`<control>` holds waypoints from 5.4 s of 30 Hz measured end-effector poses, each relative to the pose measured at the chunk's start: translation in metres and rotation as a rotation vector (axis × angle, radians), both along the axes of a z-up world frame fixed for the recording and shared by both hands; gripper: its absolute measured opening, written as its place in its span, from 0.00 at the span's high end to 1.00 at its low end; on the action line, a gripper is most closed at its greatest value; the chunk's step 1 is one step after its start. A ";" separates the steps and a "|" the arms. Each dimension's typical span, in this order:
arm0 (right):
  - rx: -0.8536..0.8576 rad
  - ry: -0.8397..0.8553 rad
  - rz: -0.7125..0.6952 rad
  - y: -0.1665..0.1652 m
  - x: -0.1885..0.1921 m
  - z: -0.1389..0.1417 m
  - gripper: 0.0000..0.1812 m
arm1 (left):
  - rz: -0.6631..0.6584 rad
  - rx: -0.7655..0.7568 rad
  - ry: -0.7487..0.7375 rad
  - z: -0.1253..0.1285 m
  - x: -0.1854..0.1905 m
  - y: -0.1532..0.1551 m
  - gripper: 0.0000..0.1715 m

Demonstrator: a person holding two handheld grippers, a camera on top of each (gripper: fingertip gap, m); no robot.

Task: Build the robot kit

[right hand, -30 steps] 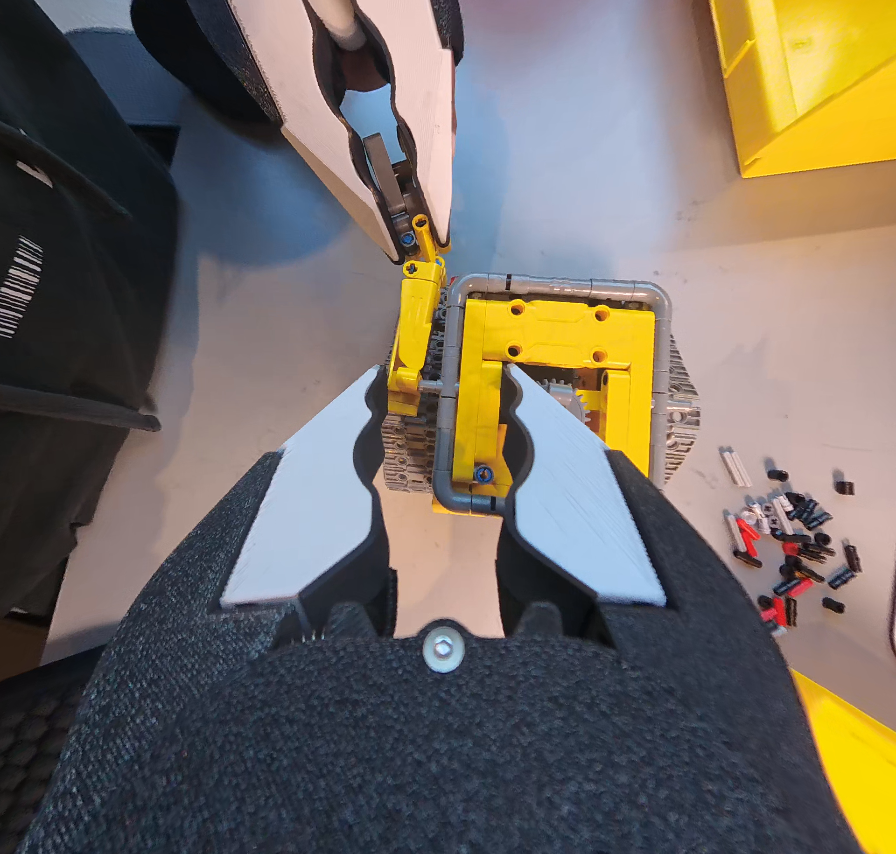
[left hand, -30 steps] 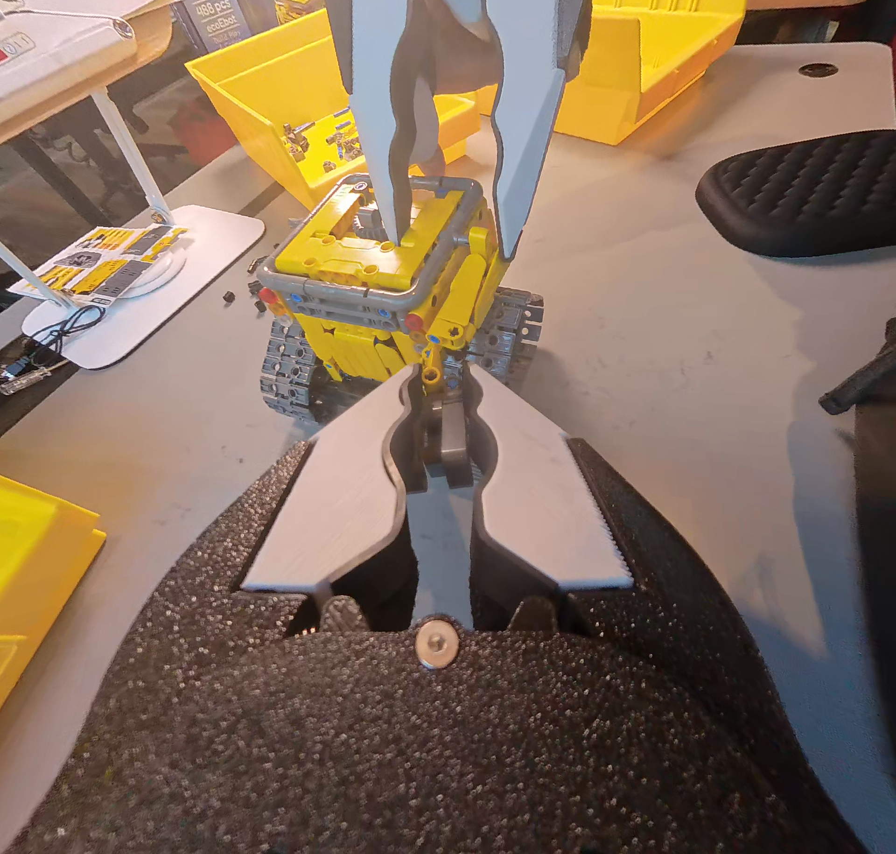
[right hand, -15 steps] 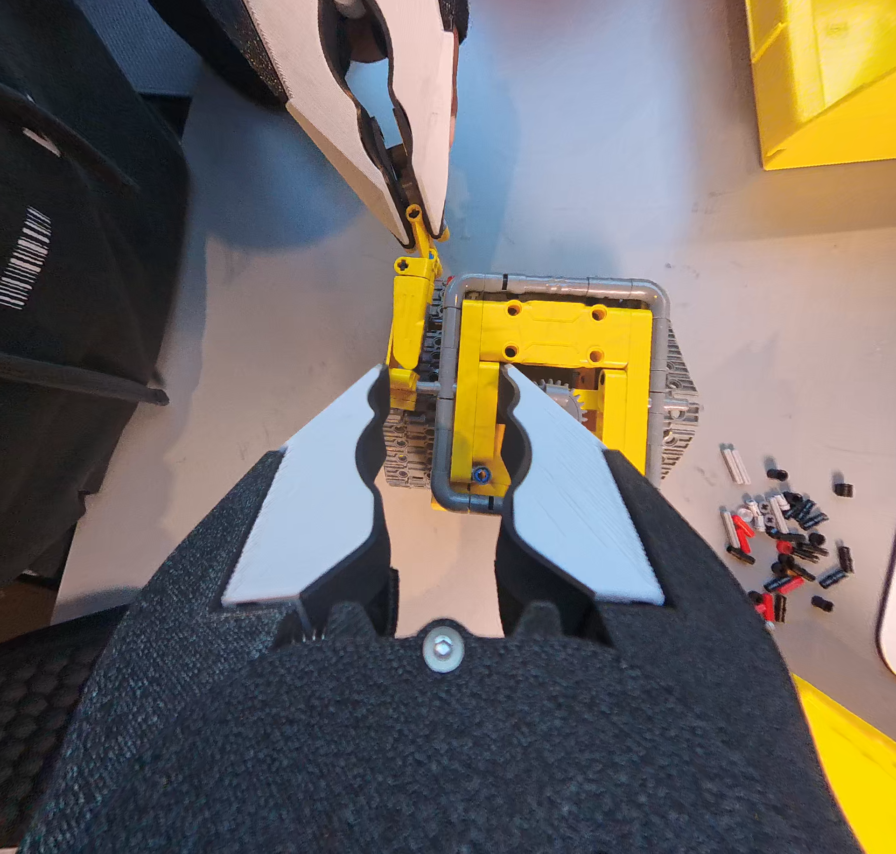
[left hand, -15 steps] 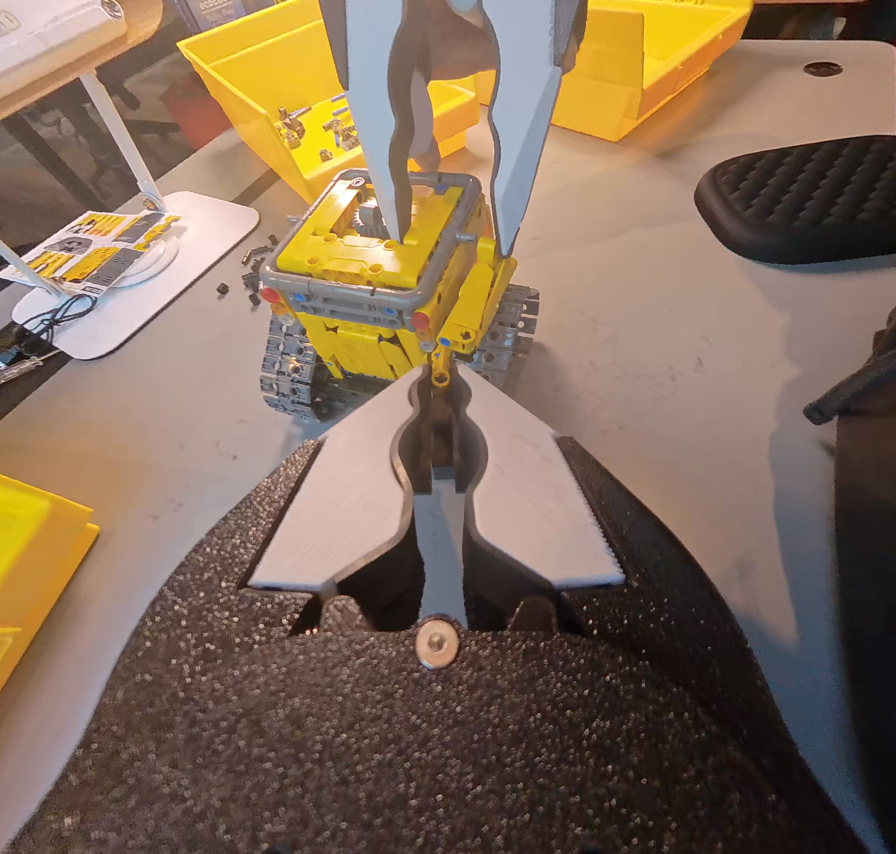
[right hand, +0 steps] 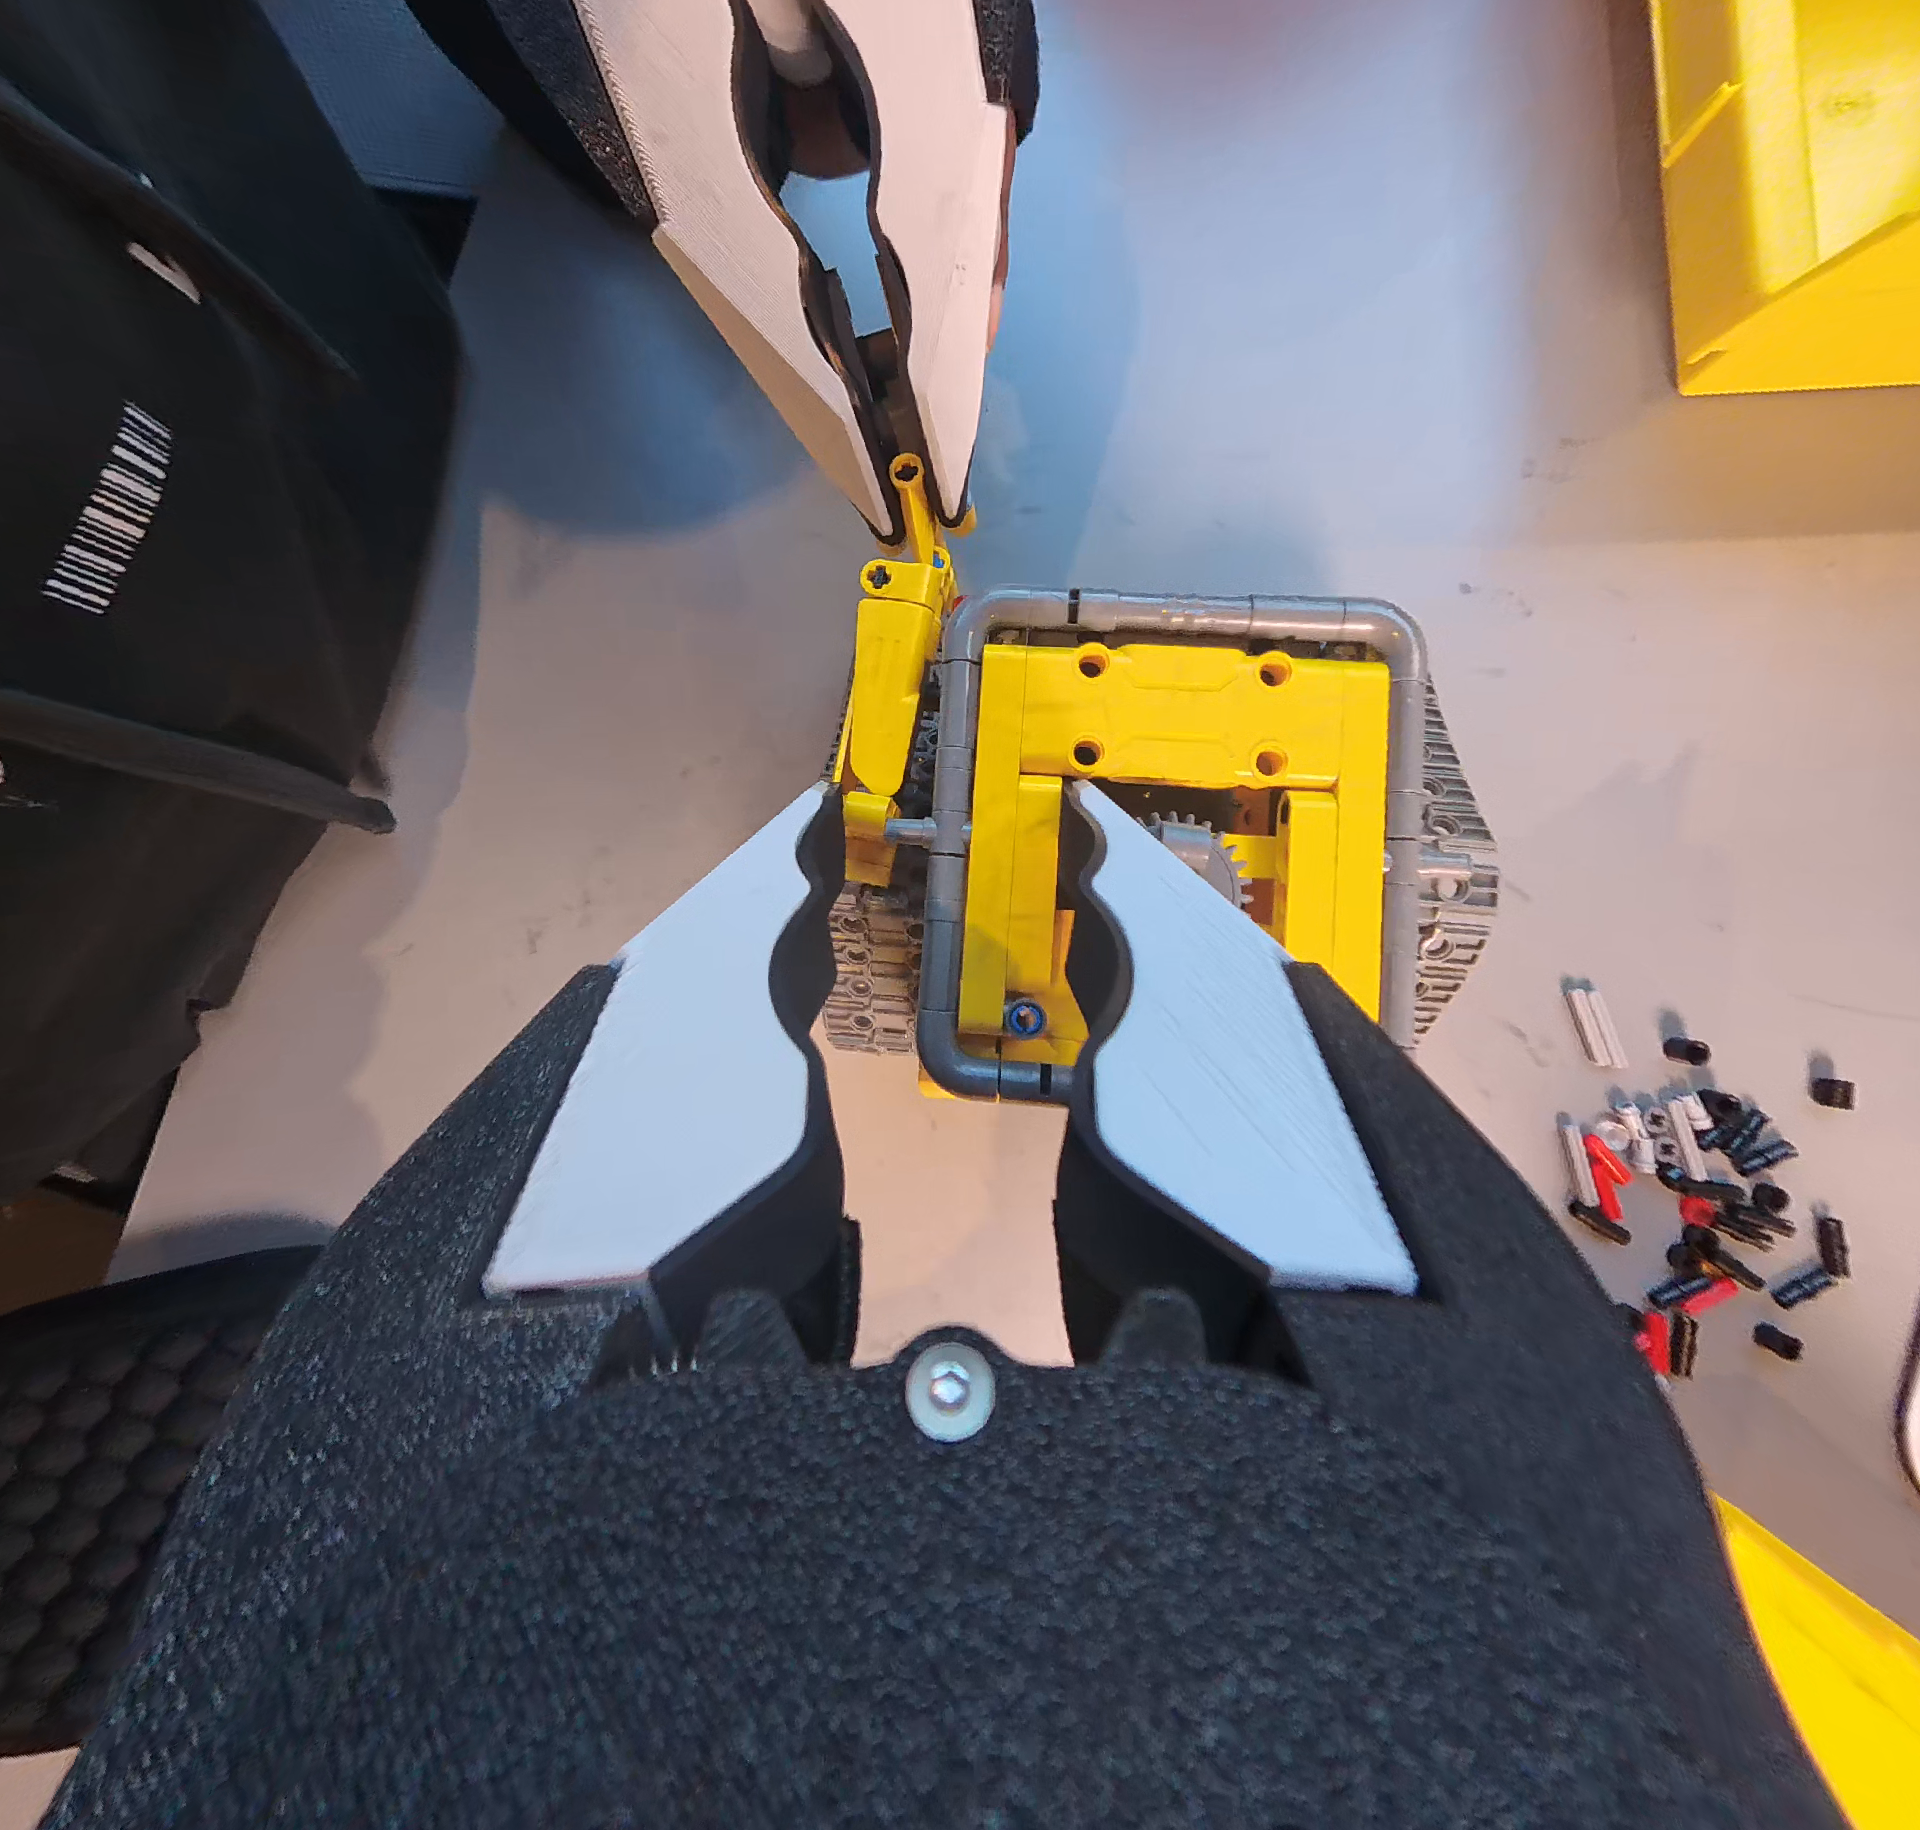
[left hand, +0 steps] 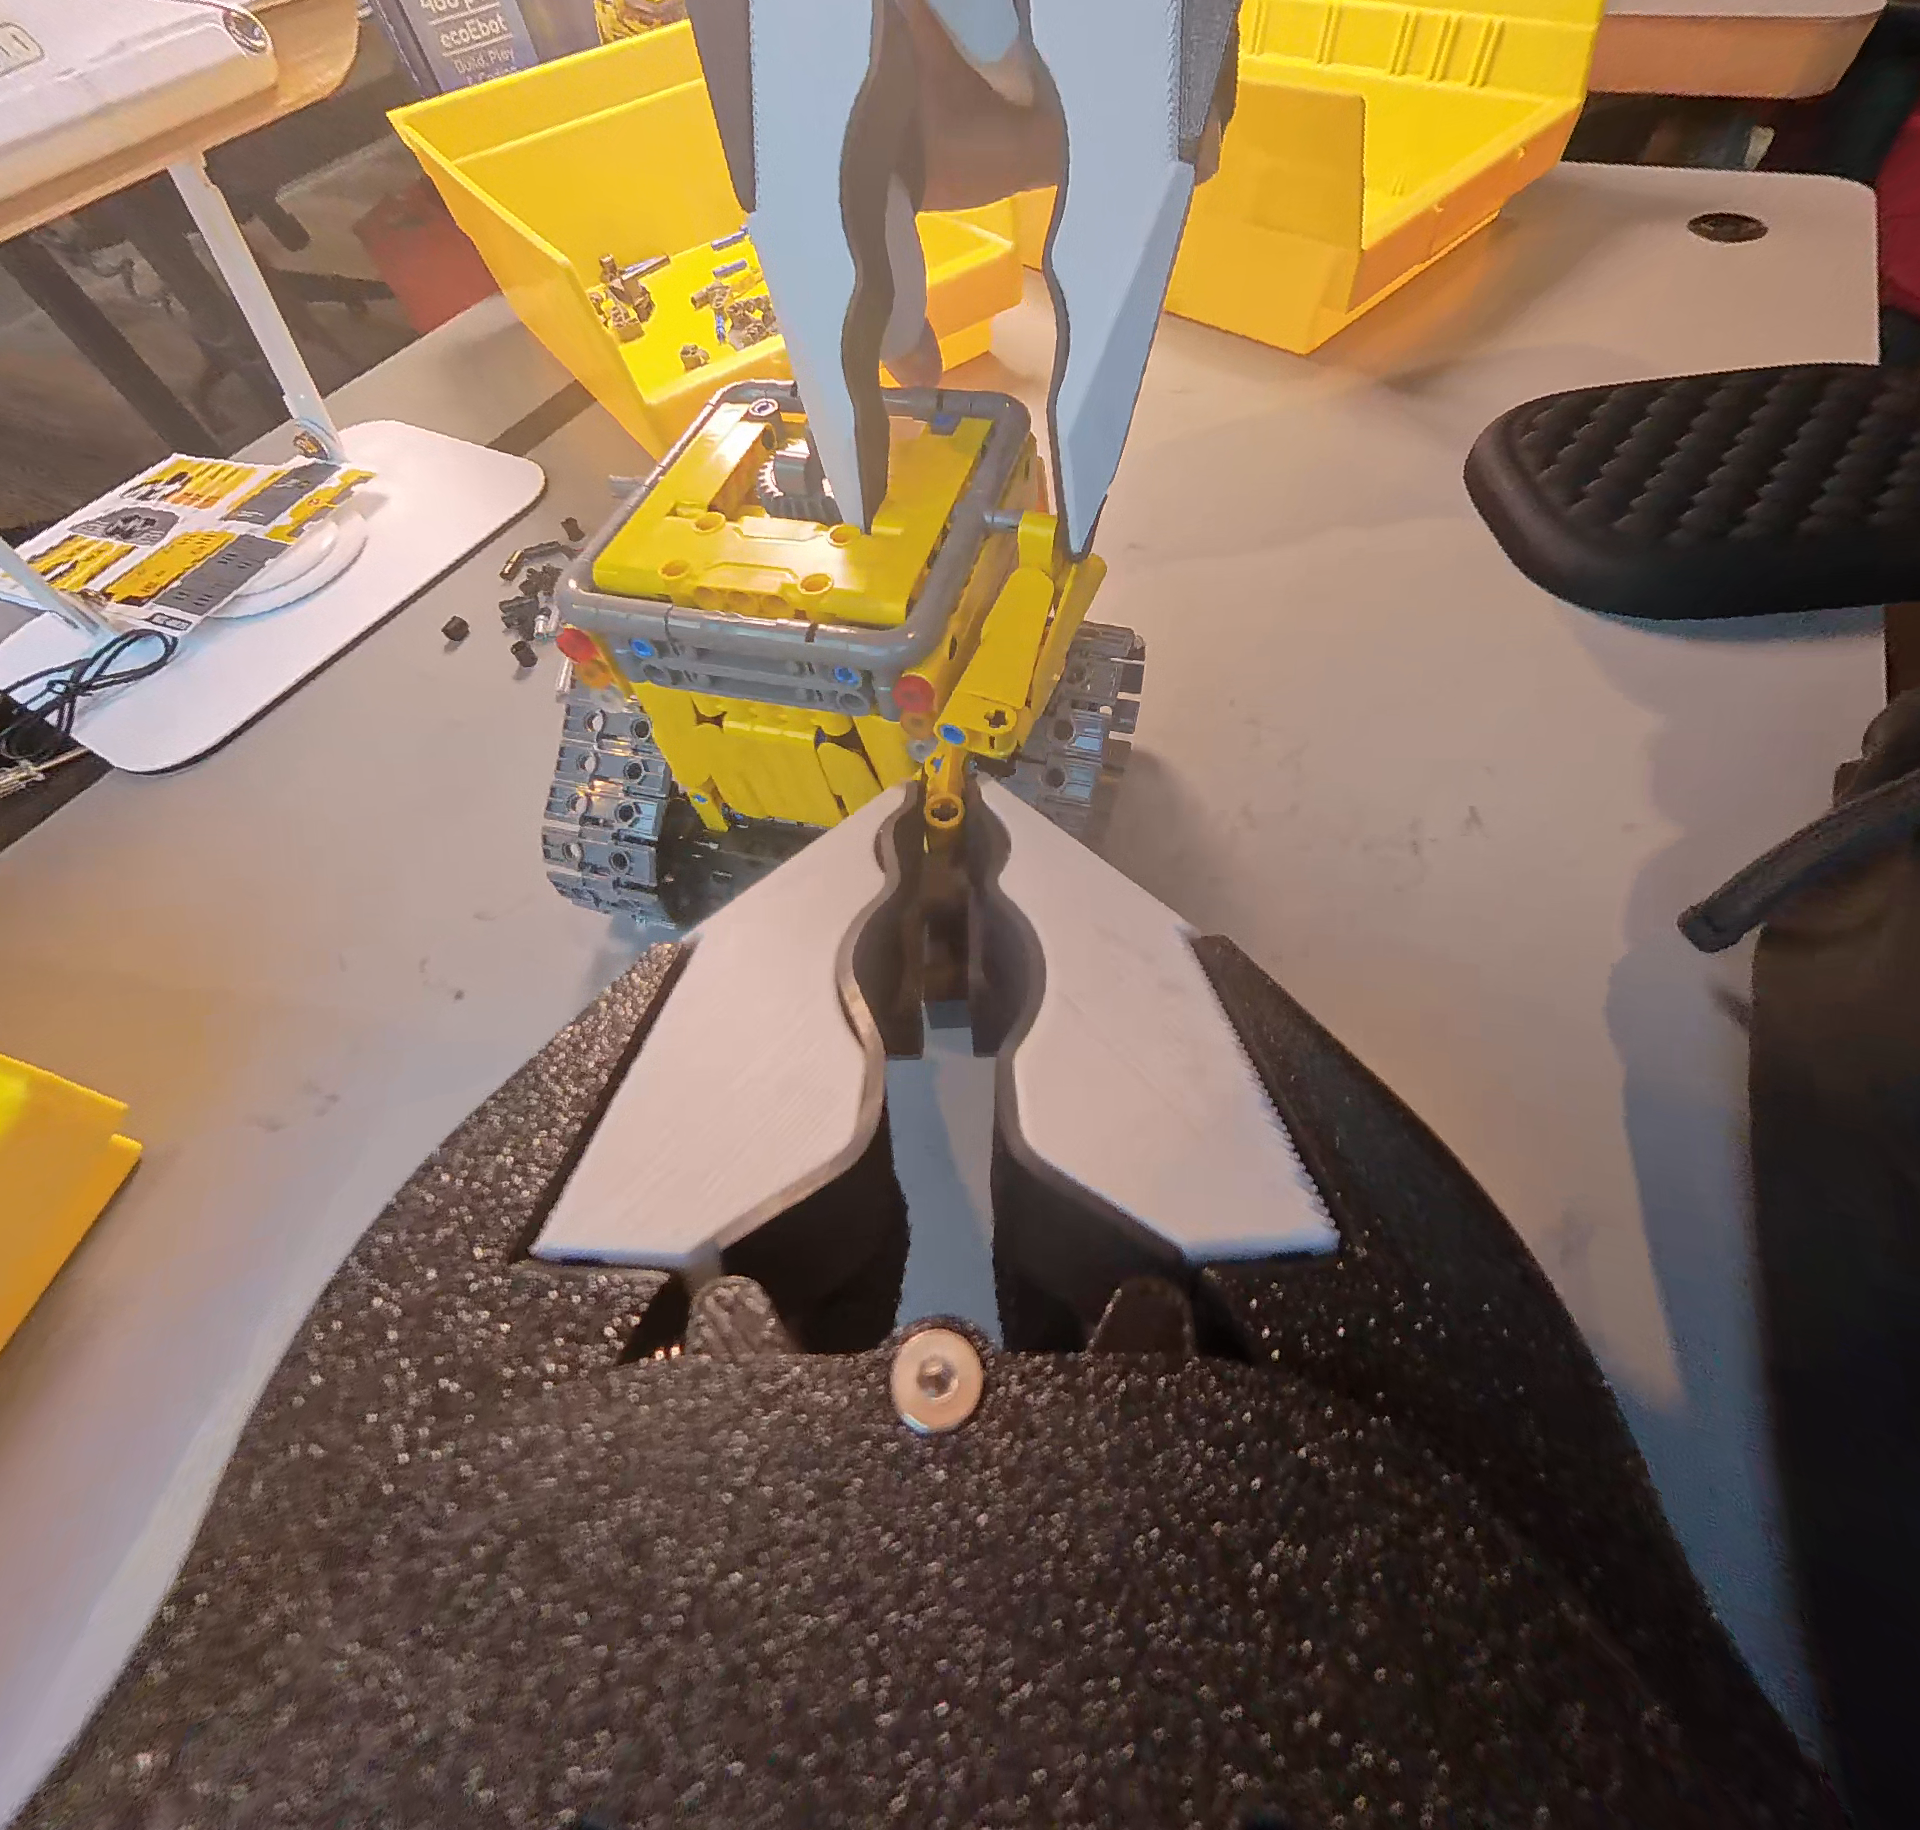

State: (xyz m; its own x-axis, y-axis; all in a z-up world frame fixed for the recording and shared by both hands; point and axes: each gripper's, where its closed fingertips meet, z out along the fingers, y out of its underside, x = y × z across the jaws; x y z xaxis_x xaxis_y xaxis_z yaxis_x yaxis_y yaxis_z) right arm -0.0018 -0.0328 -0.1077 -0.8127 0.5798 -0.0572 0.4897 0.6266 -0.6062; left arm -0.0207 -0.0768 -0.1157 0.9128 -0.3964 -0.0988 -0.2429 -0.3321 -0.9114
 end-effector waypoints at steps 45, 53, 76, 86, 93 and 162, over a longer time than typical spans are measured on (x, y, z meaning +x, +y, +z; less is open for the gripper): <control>-0.080 0.051 0.121 0.002 0.006 0.001 0.79 | 0.158 0.036 0.023 0.001 0.017 0.000 0.96; -0.059 0.087 0.104 0.001 0.006 0.001 0.82 | 0.170 0.115 0.161 0.001 0.010 0.003 0.97; 0.089 0.388 -0.180 0.025 0.019 -0.001 0.79 | -0.147 -0.100 0.054 -0.010 -0.001 -0.020 0.84; 0.117 0.377 -0.139 0.025 0.016 -0.001 0.85 | -0.412 -0.195 -0.085 0.036 -0.007 -0.010 0.85; 0.080 0.392 -0.167 0.027 0.018 -0.001 0.85 | -0.389 -0.169 -0.172 0.023 -0.008 -0.011 0.85; 0.157 0.742 -0.445 0.034 0.043 -0.045 0.67 | -0.125 0.238 -0.316 0.014 -0.046 -0.010 0.66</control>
